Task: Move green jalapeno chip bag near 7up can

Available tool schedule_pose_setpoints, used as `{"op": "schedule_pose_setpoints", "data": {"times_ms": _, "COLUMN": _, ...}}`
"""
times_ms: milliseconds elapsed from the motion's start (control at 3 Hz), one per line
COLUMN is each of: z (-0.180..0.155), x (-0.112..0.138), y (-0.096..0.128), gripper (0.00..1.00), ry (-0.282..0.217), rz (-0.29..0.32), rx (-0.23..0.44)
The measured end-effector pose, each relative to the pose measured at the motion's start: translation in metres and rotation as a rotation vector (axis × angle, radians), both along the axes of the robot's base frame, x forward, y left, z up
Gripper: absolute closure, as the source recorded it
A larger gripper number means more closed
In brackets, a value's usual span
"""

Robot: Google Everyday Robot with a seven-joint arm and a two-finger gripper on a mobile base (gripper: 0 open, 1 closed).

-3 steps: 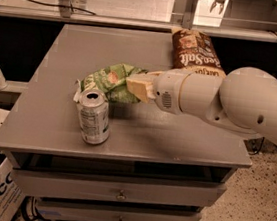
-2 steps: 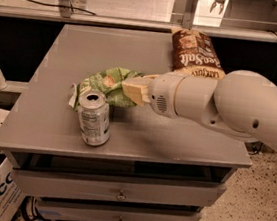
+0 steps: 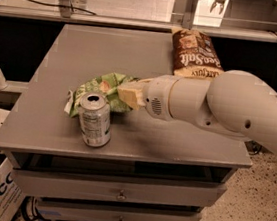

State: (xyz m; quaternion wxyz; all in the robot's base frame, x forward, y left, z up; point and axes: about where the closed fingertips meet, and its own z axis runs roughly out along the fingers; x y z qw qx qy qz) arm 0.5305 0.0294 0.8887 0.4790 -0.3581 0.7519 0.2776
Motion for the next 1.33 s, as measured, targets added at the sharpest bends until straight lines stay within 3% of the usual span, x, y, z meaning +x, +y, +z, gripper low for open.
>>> {"op": "schedule_pose_setpoints", "data": {"times_ms": 1000, "z": -0.006, "x": 0.02, "y": -0.001, "gripper": 0.13, "ry": -0.016, "rz": 0.037, "rx": -0.059}}
{"op": "schedule_pose_setpoints", "data": {"times_ms": 1333, "z": -0.007, "x": 0.022, "y": -0.005, "gripper": 0.0, "ry": -0.016, "rz": 0.04, "rx": -0.069}}
